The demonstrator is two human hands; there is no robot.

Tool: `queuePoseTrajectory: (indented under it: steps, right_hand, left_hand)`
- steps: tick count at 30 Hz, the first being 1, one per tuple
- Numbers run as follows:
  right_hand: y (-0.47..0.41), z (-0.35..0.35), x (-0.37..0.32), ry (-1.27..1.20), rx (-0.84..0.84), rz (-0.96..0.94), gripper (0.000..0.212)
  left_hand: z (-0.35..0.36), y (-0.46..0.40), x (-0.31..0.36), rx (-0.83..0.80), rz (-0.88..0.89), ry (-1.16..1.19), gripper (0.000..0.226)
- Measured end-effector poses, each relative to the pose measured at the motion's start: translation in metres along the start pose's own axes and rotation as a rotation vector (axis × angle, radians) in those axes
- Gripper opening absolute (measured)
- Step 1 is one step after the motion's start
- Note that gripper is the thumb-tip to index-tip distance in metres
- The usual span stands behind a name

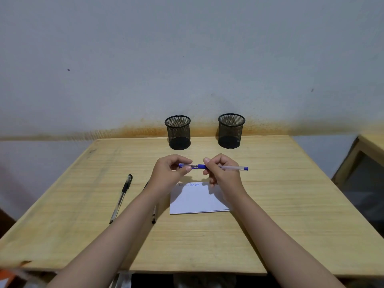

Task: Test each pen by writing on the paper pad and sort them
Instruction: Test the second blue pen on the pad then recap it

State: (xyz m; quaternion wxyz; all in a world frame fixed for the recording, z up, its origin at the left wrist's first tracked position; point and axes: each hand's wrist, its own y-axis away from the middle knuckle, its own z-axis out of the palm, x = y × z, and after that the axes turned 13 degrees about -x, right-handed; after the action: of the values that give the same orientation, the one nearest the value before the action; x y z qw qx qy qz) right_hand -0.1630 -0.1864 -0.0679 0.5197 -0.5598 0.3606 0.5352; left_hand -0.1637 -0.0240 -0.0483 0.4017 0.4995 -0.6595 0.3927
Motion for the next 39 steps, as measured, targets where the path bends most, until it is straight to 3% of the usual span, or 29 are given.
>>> queuePoseTrajectory:
  steps: [16, 25, 31, 36, 39]
  right_hand:
    - [0.007, 0.007, 0.000, -0.139, -0.204, 0.015, 0.014]
    - [0.006, 0.014, -0.013, -0.006, -0.213, -0.095, 0.013]
    - [0.009, -0.003, -0.019, 0.050, -0.319, -0.007, 0.014]
    - [0.005, -0.024, -0.031, 0.101, -0.554, 0.117, 0.023]
    - [0.006, -0.024, -0.032, 0.163, -0.520, 0.193, 0.017]
  left_hand:
    - [-0.012, 0.013, 0.001, -0.117, -0.003, 0.110, 0.017]
    - [-0.022, 0.014, 0.005, -0.130, 0.095, 0.190, 0.020]
    - [-0.025, 0.010, 0.009, -0.222, 0.104, 0.097, 0.020]
    - [-0.031, 0.007, 0.008, -0.260, 0.085, 0.094, 0.029]
    - [-0.028, 0.008, 0.005, -0.260, 0.057, 0.079, 0.026]
